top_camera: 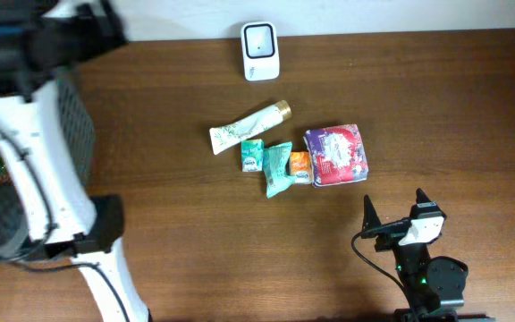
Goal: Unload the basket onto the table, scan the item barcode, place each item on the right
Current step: 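Place the small green wipes pack beside the mint wipes, then reach the left gripper into the basket and grasp the green-capped bottle, then set the green-capped bottle upright on the table left of the tube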
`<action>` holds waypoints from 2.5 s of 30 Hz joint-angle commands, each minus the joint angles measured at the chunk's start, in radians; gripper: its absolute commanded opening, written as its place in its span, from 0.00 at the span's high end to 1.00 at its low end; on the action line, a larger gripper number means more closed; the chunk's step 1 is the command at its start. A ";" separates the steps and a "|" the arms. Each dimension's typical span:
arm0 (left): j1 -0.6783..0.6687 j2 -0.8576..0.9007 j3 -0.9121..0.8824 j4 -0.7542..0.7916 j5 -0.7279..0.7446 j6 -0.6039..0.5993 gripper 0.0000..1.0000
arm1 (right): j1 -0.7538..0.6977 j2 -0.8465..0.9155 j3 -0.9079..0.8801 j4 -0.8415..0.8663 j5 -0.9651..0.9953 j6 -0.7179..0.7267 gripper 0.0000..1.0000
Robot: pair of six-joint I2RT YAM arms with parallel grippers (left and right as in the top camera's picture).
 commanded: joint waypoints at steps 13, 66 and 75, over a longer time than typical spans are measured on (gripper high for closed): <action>0.422 -0.018 -0.436 0.052 -0.483 -0.528 0.01 | 0.007 -0.004 -0.009 -0.001 0.009 0.007 0.01; 0.532 -0.667 -1.300 0.880 0.022 -0.475 0.72 | 0.007 -0.004 -0.009 0.000 0.009 0.007 0.01; 0.103 -0.875 -1.302 0.900 0.192 -0.523 0.66 | 0.007 -0.004 -0.009 0.000 0.009 0.007 0.01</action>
